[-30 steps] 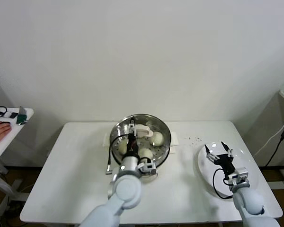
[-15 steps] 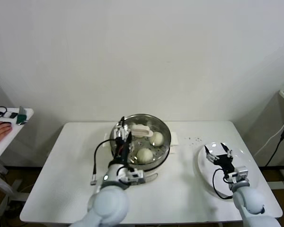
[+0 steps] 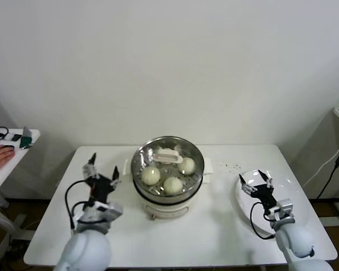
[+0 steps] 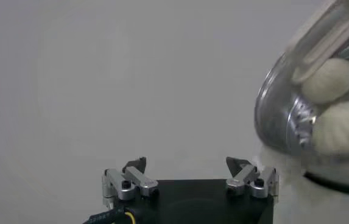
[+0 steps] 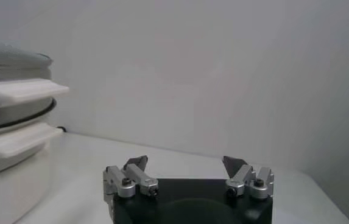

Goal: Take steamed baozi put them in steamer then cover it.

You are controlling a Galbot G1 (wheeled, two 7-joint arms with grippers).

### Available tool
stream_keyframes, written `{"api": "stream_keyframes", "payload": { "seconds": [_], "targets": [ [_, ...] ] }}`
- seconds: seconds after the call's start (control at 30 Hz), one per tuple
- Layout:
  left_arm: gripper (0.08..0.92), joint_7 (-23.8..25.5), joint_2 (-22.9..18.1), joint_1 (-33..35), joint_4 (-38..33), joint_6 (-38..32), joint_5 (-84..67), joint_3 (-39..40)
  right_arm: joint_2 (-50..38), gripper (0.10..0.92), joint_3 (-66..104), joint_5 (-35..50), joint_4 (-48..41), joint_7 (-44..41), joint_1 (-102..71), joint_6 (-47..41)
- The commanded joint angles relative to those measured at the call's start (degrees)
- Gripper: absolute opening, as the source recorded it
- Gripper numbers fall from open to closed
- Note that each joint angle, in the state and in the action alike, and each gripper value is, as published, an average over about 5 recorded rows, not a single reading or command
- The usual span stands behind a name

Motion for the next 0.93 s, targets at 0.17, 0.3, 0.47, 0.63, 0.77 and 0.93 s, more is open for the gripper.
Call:
{"api": "stream_keyframes", "payload": {
  "seconds": [0.17,0.3,0.47,0.63,0.77,0.93],
  "targets": [
    [0.823,-3.5,-10.5,17.1,9.0,-39.8,-33.1,-24.8,0.4,0.823,0.2,-0.2,2.6,-0.8,-1.4,1.4],
    [0.823,-2.0,-12.8,17.3,11.9,-43.0,-33.2,-25.1,0.5,0.823,1.1,0.1,2.8,-1.5,-2.3,2.5],
    [0.823,-1.0,-13.2,16.9,13.7,-43.9,-32.7,-24.5,0.5,0.823,2.1,0.3,2.4,-2.0,-3.1,3.7],
    [0.823,0.0,-12.9,16.6,14.3,-43.5,-31.8,-23.6,0.8,0.823,2.7,0.6,2.1,-2.4,-3.5,4.7],
    [0.823,0.2,-12.9,16.4,14.3,-43.1,-31.1,-22.9,1.1,0.823,3.1,0.4,1.8,-2.6,-3.6,5.1],
    [0.823,0.3,-12.8,16.2,14.7,-42.9,-30.6,-22.2,1.4,0.823,3.4,0.2,1.4,-2.5,-3.6,5.5]
  ]
}}
